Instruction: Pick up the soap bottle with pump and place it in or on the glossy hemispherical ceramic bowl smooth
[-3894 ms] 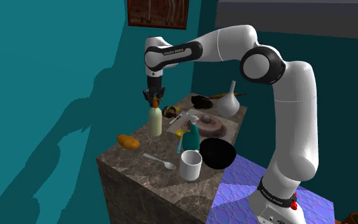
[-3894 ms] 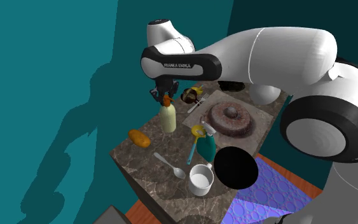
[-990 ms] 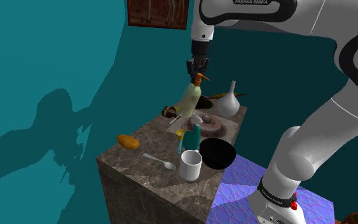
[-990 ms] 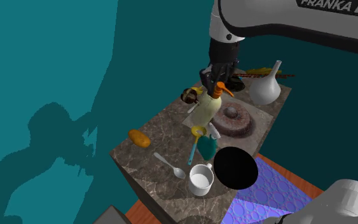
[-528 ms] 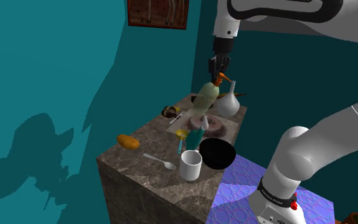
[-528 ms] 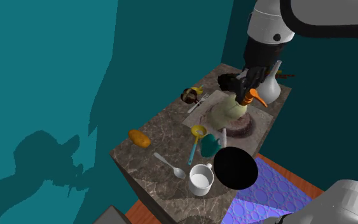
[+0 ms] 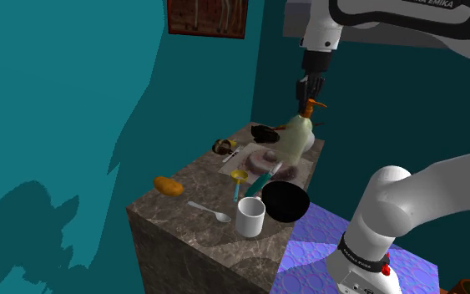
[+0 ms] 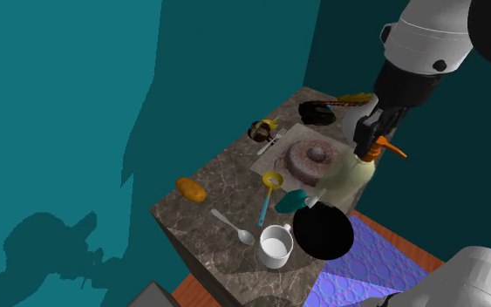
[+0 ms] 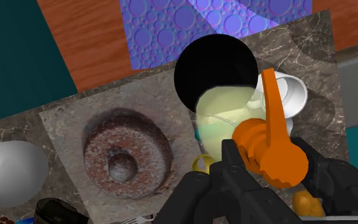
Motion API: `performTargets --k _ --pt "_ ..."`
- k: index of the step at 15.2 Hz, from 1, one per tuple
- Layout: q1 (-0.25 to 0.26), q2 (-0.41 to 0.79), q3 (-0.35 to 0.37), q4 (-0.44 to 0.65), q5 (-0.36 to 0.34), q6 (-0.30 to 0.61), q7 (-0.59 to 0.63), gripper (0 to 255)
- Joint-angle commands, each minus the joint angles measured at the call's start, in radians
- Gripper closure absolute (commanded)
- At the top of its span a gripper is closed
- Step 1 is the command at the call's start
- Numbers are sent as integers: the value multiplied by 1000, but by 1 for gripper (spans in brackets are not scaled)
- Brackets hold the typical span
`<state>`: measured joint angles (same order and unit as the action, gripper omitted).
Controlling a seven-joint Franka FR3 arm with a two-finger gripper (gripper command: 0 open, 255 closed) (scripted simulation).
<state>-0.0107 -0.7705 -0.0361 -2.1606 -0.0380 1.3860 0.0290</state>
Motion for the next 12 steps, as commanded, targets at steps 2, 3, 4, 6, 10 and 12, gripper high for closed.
performTargets --k 2,3,4,6,10,12 --pt "-1 -21 -2 -56 -2 35 -1 255" --pt "-1 -27 -2 -74 -2 47 -1 255" --pt "-1 -33 -3 -91 -3 59 0 255" --pt "-1 -43 -3 -125 -3 82 0 255" --pt "-2 -62 -4 -191 -4 130 1 255" --pt "-2 -70 -5 -223 -5 153 2 255"
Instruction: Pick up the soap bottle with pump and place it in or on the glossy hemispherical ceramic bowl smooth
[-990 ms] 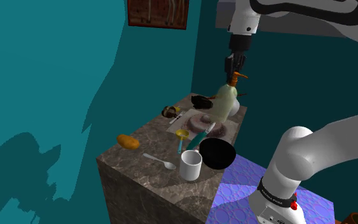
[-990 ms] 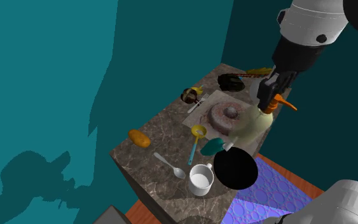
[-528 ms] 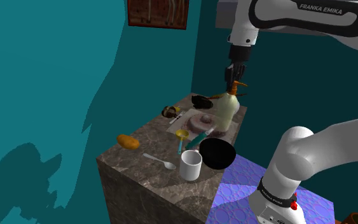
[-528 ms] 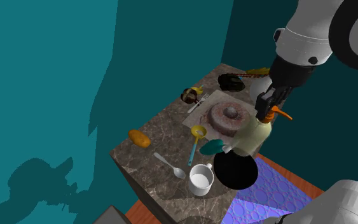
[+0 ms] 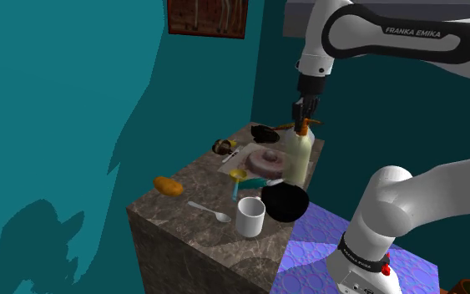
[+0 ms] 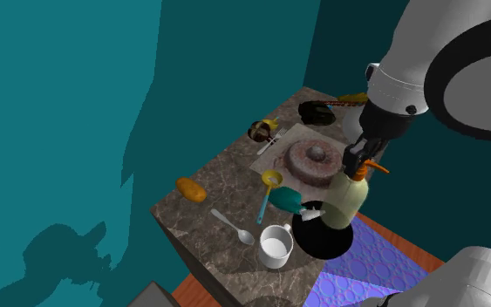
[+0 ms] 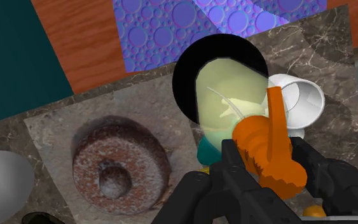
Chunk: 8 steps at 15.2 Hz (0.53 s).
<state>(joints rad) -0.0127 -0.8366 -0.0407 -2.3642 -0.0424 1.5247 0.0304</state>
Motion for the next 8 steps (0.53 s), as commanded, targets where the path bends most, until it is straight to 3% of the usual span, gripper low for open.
performTargets --k 1,8 --pt "0 -8 -1 -36 -1 27 0 255" --pt "-2 -31 -3 -143 -3 111 2 255"
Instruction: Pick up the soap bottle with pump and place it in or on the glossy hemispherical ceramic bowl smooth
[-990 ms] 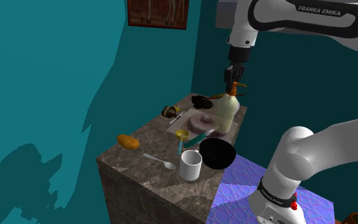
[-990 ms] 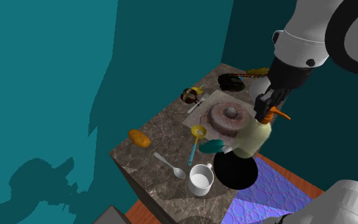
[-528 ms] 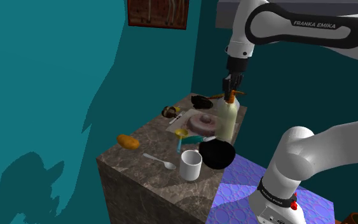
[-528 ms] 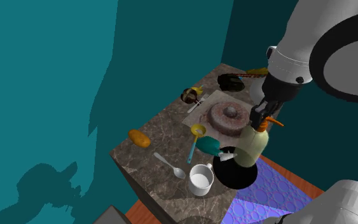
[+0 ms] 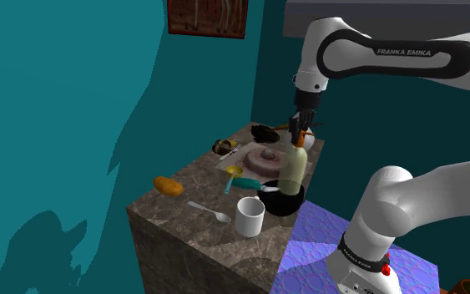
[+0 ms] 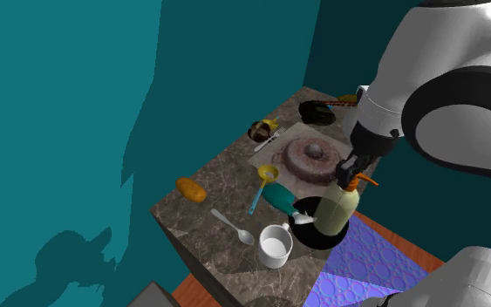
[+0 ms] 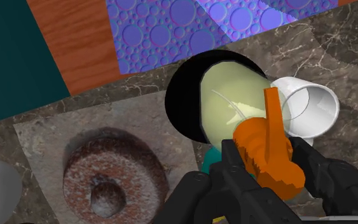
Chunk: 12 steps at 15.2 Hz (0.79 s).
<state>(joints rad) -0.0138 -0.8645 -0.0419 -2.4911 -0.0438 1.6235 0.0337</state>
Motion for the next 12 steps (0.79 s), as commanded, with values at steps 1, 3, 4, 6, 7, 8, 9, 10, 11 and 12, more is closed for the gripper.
performTargets --k 1,3,4,6,7,8,9,10,11,12 --pt "-1 -6 -2 -31 -2 25 -1 255" --pt "-2 -10 -3 -61 -3 50 -1 255" --pt "-2 -12 -4 -75 -4 63 -1 255" --pt "-3 -15 -4 -103 -5 88 0 255" --pt "-3 -15 -4 -106 -5 91 0 255" --pt "-3 -15 -4 -106 -5 91 0 255" --pt "-3 -15 -4 -106 -5 91 0 255" --pt "-3 -15 -4 -106 -5 91 0 255" --pt "-3 -15 -4 -106 -5 91 0 255" --pt "-3 -15 -4 -106 -5 91 0 255"
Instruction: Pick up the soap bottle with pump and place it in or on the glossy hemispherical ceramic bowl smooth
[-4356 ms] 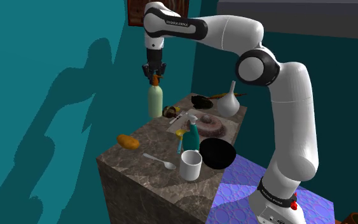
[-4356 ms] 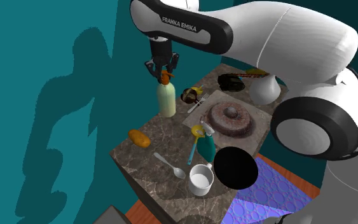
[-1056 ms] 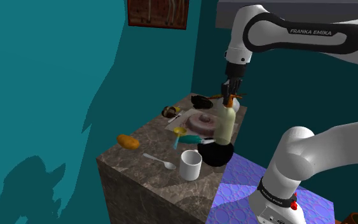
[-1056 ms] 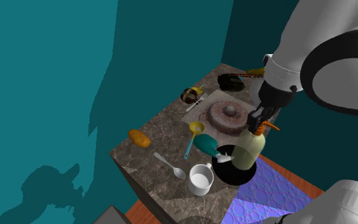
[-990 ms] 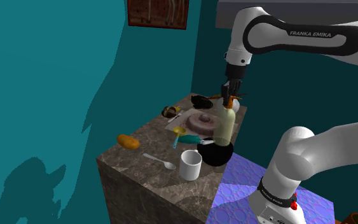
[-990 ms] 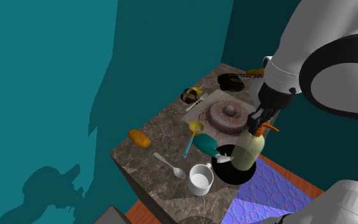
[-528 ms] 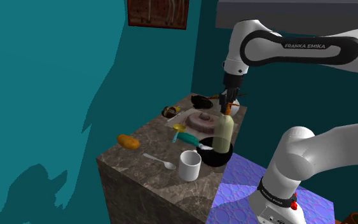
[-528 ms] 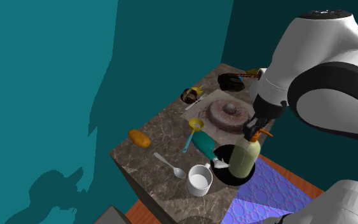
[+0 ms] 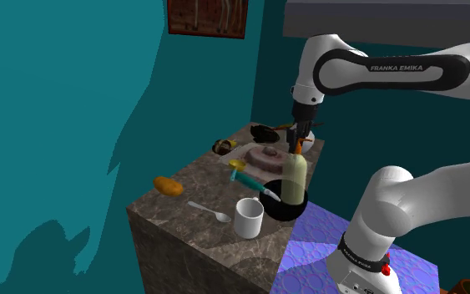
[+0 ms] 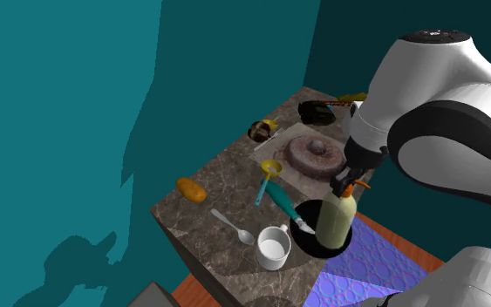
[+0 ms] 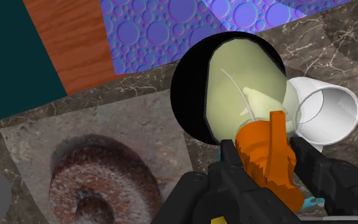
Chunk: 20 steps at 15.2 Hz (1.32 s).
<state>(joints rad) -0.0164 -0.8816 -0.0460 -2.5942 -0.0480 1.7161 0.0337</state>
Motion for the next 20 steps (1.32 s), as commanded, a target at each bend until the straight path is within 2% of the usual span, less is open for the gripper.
performTargets --k 1,2,3,8,12,20 --pt "0 2 0 -3 0 -2 0 255" --pt "0 2 0 -3 0 -2 0 255" --pt "0 2 0 -3 0 -2 0 0" --pt "0 2 0 -3 0 -2 0 0" --pt "2 24 5 136 4 -120 -1 0" --pt "2 24 5 136 4 -120 -1 0"
